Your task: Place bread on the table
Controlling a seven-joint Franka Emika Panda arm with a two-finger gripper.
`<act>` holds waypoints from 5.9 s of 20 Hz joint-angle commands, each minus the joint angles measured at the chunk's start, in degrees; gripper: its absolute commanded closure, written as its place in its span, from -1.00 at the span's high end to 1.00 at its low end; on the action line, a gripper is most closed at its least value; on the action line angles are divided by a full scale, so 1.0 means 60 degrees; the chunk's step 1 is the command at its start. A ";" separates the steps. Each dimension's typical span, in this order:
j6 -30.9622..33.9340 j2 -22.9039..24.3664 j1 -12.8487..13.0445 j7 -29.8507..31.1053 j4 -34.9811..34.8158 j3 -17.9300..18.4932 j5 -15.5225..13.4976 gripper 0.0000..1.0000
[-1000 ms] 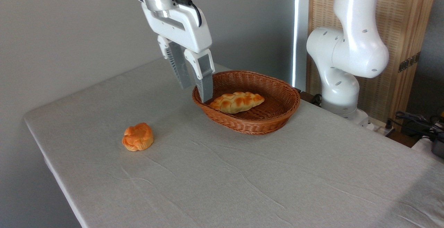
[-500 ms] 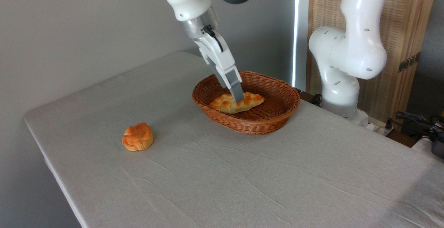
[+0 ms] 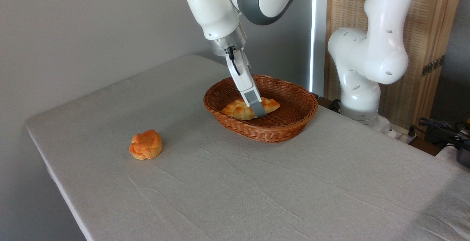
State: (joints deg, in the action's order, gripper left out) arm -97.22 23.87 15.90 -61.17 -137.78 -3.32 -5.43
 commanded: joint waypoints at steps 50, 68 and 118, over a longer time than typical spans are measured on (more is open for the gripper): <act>-0.2006 0.0167 0.0017 0.0088 -0.1514 0.0275 -0.2317 -0.26; -0.2005 0.0240 0.0017 0.0103 -0.1485 0.0275 -0.2317 -0.43; -0.3923 -0.2088 0.0178 0.0291 0.1987 0.3000 -0.1189 -0.31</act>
State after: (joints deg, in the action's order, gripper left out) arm -118.55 13.73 16.19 -62.14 -127.36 14.54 -12.29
